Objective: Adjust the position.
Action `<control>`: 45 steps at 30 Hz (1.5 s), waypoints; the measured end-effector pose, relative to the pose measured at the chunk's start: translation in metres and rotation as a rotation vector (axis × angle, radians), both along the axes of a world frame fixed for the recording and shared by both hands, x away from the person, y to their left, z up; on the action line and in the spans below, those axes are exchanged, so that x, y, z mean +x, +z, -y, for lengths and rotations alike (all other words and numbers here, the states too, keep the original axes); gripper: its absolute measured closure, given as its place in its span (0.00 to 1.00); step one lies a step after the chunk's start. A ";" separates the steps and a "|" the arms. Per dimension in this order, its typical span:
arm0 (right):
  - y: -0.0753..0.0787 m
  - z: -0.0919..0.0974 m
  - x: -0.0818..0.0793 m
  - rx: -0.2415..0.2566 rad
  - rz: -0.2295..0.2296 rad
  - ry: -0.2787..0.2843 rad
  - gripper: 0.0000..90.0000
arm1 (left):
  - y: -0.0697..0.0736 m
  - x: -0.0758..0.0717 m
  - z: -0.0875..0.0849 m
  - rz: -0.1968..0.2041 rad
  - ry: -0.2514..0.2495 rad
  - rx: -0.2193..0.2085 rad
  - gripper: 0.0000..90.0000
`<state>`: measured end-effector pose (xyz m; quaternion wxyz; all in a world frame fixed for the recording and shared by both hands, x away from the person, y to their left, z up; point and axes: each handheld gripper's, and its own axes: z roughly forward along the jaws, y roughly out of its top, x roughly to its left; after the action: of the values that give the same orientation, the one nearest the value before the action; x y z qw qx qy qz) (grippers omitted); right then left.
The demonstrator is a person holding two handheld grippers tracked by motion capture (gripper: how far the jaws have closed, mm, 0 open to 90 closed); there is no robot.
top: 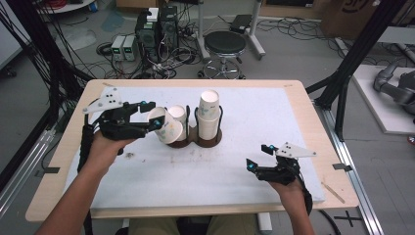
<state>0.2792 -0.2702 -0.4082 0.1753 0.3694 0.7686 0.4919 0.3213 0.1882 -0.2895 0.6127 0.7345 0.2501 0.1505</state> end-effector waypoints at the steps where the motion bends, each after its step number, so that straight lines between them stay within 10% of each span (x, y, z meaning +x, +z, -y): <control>1: 0.000 0.000 0.000 0.000 0.000 0.000 0.21 | -0.003 -0.001 0.002 0.001 -0.012 0.001 0.42; 29: 0.024 -0.102 0.010 -0.002 0.010 0.447 0.21 | -0.052 -0.031 0.049 -0.028 -0.131 0.055 0.42; 45: 0.017 -0.109 0.005 0.008 0.028 0.500 0.21 | -0.058 -0.038 0.078 -0.028 -0.223 0.089 0.42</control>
<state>0.2846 -0.1612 -0.3915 0.0576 0.1618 0.8316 0.5282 0.2830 0.1104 -0.3474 0.5888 0.7862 0.1685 0.0824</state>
